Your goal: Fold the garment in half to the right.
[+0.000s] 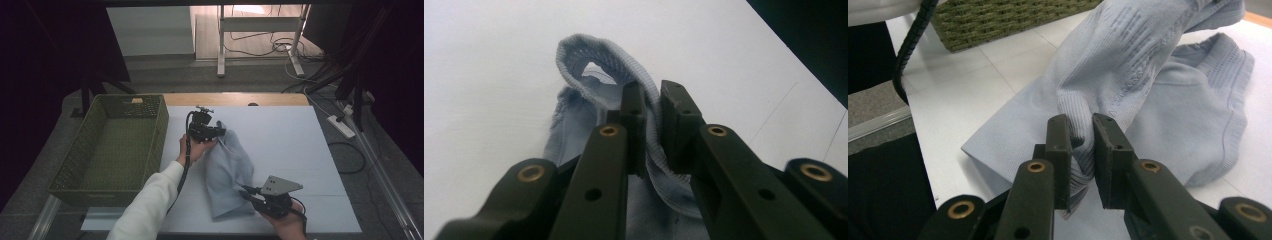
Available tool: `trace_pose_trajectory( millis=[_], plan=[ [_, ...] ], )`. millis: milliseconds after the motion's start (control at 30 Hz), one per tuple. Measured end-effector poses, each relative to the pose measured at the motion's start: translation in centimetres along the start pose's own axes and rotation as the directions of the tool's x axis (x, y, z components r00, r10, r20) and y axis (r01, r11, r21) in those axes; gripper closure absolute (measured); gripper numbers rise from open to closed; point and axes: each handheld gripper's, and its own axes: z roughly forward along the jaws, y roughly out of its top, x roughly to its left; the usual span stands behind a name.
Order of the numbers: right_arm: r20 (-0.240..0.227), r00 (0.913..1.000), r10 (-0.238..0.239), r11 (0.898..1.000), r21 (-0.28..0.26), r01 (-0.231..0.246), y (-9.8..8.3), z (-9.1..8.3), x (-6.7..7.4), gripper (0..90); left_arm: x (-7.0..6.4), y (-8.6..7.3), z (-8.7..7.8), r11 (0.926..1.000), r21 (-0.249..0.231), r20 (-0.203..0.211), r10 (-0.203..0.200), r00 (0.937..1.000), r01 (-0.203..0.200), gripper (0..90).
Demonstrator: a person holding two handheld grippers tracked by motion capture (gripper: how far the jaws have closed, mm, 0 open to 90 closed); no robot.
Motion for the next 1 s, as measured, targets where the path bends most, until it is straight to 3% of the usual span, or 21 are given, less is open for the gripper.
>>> trace_pose_trajectory(
  millis=[1000],
  plan=[
    [0.029,0.9985,0.047,0.995,0.088,-0.049,-0.9,0.0,-0.7,78.8,0.1,-0.2,2.1,0.9996,0.030,0.011,-0.005,0.9999,0.004,80.2]
  ],
)
